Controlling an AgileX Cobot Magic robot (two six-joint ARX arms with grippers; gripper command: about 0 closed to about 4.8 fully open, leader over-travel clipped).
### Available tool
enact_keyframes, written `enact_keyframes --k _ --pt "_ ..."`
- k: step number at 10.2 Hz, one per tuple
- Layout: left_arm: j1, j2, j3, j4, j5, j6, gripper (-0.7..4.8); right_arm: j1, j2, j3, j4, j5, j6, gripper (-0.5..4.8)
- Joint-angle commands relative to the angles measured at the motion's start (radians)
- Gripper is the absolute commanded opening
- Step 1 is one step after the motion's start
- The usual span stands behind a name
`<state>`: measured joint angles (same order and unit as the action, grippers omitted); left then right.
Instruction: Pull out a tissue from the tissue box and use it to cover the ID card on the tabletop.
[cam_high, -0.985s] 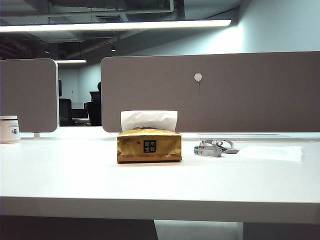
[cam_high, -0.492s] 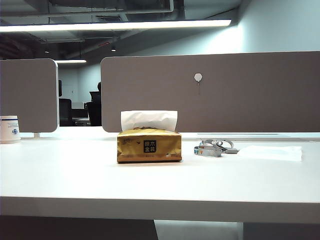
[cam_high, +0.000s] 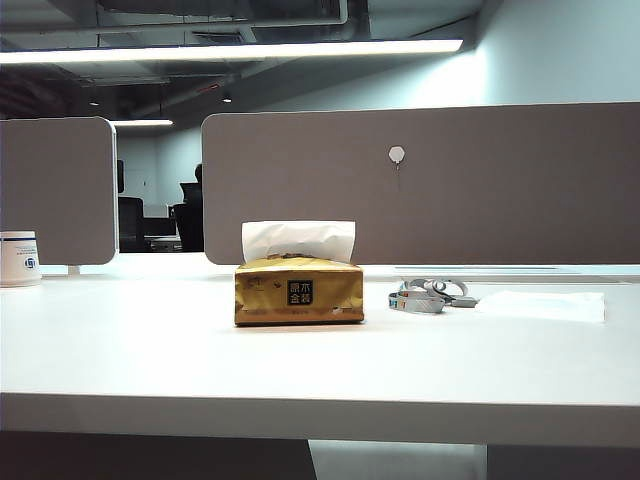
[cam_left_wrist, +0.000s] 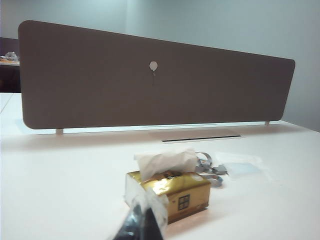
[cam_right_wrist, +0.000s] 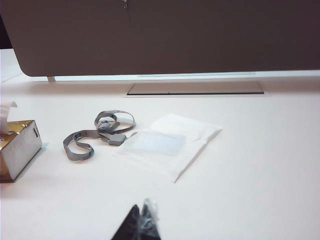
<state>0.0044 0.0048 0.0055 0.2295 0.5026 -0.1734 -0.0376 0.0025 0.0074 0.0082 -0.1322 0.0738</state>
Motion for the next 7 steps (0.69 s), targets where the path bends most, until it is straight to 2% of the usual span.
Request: enact_keyframes --k 1,2,7 --pt "0.0 0.001 0.002 -0.043 -0.126 0.0 -0.06 -0.001 -0.002 -0.003 0.008 0.0 -0.048 -0.06" --pt "0.0 0.001 0.002 -0.061 -0.214 0.0 -0.06 -0.001 -0.002 -0.003 -0.058 0.002 -0.056 -0.06" --pt "0.0 0.001 0.002 -0.124 -0.293 0.001 -0.06 -0.001 -0.002 -0.003 -0.011 0.002 -0.067 -0.06"
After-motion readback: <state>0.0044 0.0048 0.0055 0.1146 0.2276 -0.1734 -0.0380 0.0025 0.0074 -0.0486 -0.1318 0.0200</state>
